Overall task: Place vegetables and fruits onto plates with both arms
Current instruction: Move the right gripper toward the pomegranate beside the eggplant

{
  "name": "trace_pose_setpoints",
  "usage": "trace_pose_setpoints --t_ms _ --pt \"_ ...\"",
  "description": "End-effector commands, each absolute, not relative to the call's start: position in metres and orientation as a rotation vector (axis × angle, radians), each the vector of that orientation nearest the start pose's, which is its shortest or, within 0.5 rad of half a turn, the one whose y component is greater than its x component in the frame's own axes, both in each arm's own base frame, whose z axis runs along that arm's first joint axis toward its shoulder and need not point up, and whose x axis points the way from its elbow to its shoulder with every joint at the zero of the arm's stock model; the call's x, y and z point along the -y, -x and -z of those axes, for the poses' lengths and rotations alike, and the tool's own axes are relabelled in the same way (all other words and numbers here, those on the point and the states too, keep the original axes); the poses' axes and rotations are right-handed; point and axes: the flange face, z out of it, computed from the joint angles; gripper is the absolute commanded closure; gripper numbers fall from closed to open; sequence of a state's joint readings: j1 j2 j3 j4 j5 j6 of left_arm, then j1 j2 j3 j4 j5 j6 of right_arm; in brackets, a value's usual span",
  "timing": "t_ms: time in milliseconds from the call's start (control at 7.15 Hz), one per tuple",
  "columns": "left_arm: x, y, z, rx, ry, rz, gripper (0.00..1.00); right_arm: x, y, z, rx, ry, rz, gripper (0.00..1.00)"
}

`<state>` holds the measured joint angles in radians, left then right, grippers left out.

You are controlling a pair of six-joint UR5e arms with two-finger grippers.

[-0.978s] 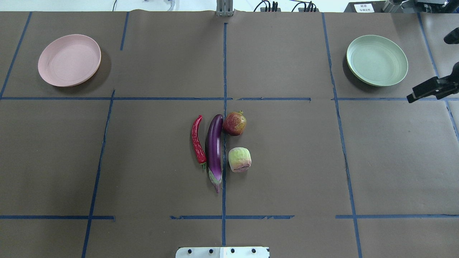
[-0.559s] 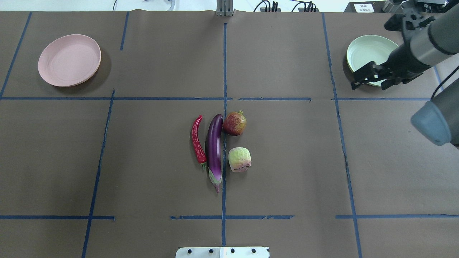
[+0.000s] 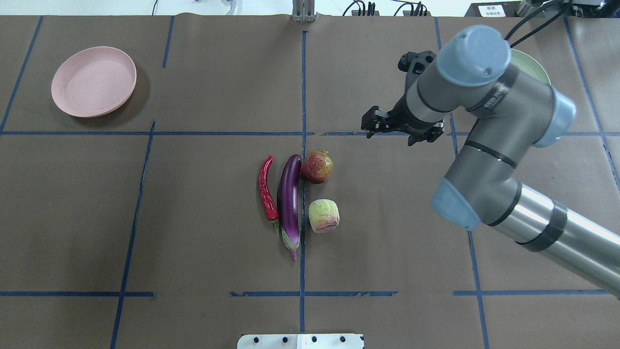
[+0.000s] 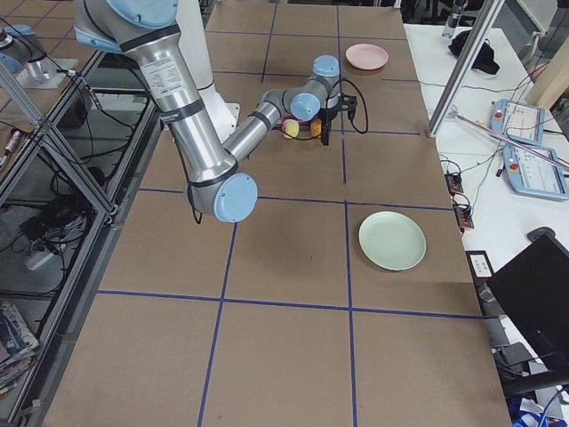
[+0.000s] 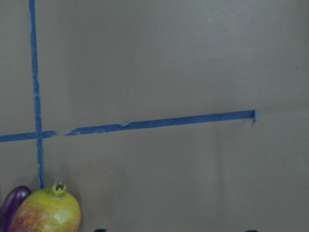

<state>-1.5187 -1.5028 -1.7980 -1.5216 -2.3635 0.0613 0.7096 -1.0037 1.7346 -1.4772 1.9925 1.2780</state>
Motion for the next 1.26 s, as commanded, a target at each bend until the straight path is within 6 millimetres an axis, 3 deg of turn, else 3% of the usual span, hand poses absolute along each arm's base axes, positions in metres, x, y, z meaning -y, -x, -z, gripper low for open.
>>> trace_pose_setpoints --t_ms 0,140,280,419,559,699,1118 --pt "0.468 0.038 -0.583 -0.792 -0.111 -0.152 0.0 0.489 0.507 -0.211 0.89 -0.019 -0.32 0.0" --pt "0.468 0.038 -0.582 -0.792 -0.113 -0.153 0.0 0.494 0.52 -0.2 0.888 -0.002 -0.362 0.0" --pt "0.468 0.038 -0.583 -0.792 -0.111 -0.152 0.0 0.5 0.547 -0.187 0.868 0.006 -0.401 0.0" --pt "0.468 0.038 -0.584 -0.792 -0.11 -0.152 0.0 0.499 0.561 -0.186 0.853 0.005 -0.416 0.0" --pt "0.468 0.038 -0.584 -0.793 -0.109 -0.15 0.0 0.493 0.567 -0.191 0.843 0.011 -0.409 0.0" --pt "0.468 0.038 -0.584 -0.793 -0.109 -0.15 0.0 0.476 0.583 -0.201 0.823 0.008 -0.385 0.0" --pt "0.468 0.038 -0.581 -0.793 -0.113 -0.151 0.0 0.474 0.6 -0.209 0.789 -0.018 -0.394 0.0"
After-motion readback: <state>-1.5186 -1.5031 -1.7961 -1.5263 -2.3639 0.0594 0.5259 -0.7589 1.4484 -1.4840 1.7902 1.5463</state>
